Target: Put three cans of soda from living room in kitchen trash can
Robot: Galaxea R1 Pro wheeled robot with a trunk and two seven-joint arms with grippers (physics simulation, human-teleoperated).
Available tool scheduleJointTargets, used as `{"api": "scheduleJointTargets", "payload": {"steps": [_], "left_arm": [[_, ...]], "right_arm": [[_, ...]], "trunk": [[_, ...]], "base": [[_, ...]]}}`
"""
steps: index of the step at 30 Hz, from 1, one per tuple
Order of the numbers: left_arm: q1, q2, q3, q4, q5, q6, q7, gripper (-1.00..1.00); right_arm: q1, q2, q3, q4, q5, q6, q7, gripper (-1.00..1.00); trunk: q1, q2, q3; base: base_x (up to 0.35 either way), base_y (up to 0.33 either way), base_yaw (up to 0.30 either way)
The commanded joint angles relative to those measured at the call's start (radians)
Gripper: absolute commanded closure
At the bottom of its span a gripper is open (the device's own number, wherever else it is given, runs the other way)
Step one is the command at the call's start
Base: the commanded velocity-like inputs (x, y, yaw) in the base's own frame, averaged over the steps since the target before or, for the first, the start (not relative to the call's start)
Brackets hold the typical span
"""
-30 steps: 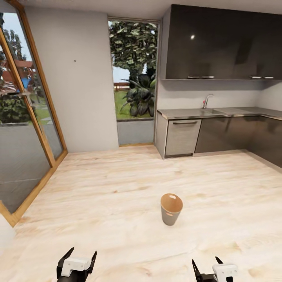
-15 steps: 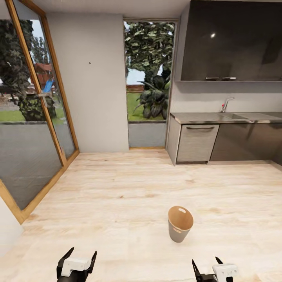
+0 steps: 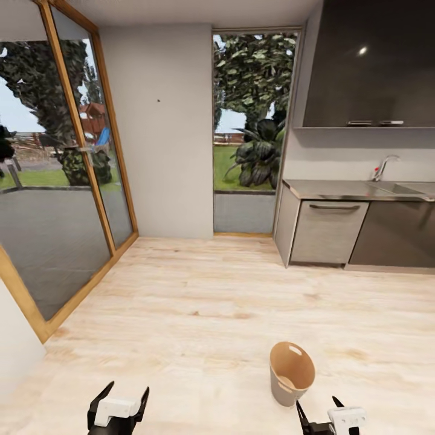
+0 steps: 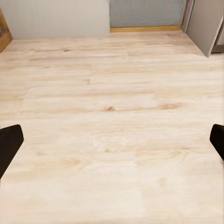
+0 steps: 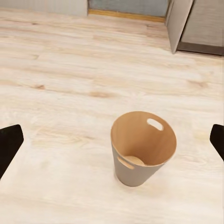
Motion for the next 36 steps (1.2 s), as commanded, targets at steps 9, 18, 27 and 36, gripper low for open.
{"api": "scheduleJointTargets", "payload": {"steps": [9,18,27,36], "left_arm": [[0.0,0.0,0.001,0.0,0.0,0.0,0.0,-1.0],[0.0,0.0,0.005,0.0,0.0,0.0,0.0,-1.0],[0.0,0.0,0.006,0.014,0.0,0.0,0.0,-1.0],[0.0,0.0,0.006,0.026,0.003,0.0,-0.001,-1.0]], "right_arm": [[0.0,-0.001,-0.001,0.0,0.0,0.0,0.002,-1.0],[0.0,0.001,-0.003,-0.091,-0.005,0.05,0.002,-1.0],[-0.127,-0.002,-0.015,-0.253,-0.012,0.654,0.009,-1.0],[-0.583,-0.014,-0.025,-0.123,-0.01,1.179,0.012,-1.0]], "trunk": [[0.0,0.0,0.005],[0.0,0.0,0.005],[0.0,0.0,0.005],[0.0,0.0,0.005]], "base": [[0.246,-0.175,0.122],[0.075,-0.043,0.01],[0.005,-0.003,0.001],[0.0,0.0,0.0]]}}
